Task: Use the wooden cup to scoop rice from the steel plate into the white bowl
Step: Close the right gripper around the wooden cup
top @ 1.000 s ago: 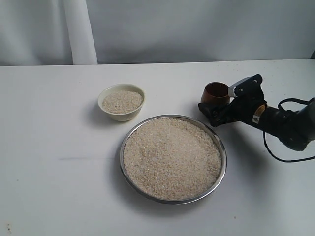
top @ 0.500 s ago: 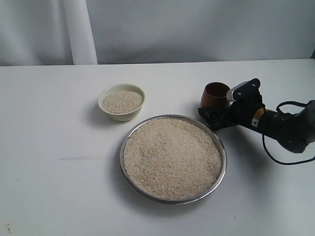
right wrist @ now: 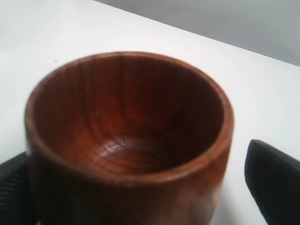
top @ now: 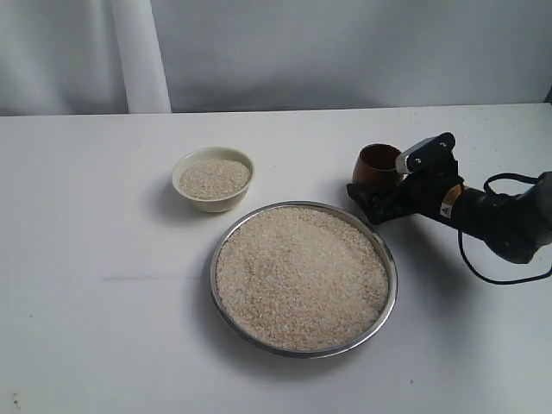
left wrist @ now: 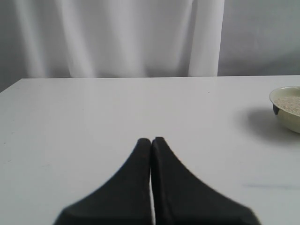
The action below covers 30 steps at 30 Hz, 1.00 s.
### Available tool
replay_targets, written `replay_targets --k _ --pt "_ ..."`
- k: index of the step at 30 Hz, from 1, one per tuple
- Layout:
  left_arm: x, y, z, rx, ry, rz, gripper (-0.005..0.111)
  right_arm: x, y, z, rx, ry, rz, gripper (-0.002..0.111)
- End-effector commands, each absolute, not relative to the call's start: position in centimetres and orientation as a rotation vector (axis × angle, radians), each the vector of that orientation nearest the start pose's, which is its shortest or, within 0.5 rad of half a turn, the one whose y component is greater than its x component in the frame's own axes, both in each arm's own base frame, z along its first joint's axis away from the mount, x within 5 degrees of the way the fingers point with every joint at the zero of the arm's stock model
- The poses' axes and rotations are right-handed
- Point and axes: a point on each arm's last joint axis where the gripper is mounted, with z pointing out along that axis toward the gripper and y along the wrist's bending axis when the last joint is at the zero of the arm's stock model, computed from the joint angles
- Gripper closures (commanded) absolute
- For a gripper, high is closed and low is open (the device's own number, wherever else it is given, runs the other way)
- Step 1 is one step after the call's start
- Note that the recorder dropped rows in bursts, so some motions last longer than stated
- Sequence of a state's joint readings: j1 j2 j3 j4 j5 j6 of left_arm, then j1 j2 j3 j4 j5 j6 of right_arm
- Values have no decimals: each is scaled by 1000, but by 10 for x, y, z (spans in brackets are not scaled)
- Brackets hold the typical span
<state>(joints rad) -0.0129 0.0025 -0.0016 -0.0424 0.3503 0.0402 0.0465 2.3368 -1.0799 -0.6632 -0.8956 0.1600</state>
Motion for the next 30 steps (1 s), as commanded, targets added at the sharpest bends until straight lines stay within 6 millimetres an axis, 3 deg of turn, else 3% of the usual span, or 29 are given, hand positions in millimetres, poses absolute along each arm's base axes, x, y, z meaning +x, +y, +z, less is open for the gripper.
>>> replay_targets --k 1,6,12,20,30 --pt "53 -2 182 21 1828 -26 107 413 65 46 -648 1807 341 12" --pt "53 -2 182 21 1828 -26 107 409 75 34 -686 1791 351 12" --pt "53 -2 182 21 1828 -26 107 409 88 37 -664 1773 358 16" --pt "53 -2 182 21 1828 -26 107 410 89 37 -641 1776 346 43" --pt "53 -2 182 21 1828 -26 107 411 87 37 -612 1780 333 43"
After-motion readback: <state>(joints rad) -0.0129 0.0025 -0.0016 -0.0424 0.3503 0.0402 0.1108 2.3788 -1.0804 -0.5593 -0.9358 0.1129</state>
